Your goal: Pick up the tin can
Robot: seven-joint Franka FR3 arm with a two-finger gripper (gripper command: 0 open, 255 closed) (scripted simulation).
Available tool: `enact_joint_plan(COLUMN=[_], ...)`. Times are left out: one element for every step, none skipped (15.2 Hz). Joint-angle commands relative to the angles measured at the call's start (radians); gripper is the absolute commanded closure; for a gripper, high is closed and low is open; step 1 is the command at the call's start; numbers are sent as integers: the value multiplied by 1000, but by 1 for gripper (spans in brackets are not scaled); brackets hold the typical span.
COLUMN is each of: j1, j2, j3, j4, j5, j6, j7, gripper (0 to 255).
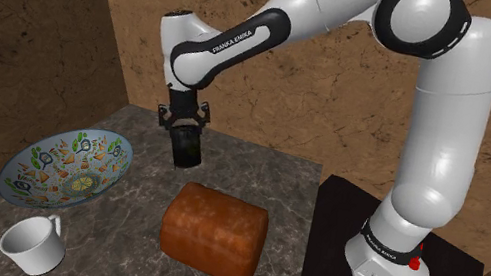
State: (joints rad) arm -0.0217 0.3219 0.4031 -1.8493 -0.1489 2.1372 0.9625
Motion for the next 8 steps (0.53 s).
enact_joint_plan(j1=[-2, -3, -4, -4, -5, -6, -6, -6], j2=[-16, -22, -27, -33, -38, -43, -44, -44], j3=[3, 4, 5, 6, 7, 8, 9, 9], j4=[7, 13, 20, 26, 33, 41, 41, 42], j5=[8, 11, 14, 17, 20, 23, 23, 23], j6=[-21, -32, -44, -56, -67, -79, -81, -81], j7=[-4, -6, -8, -10, -12, -14, -14, -14], gripper=[255, 255, 255, 255, 255, 255, 255, 255])
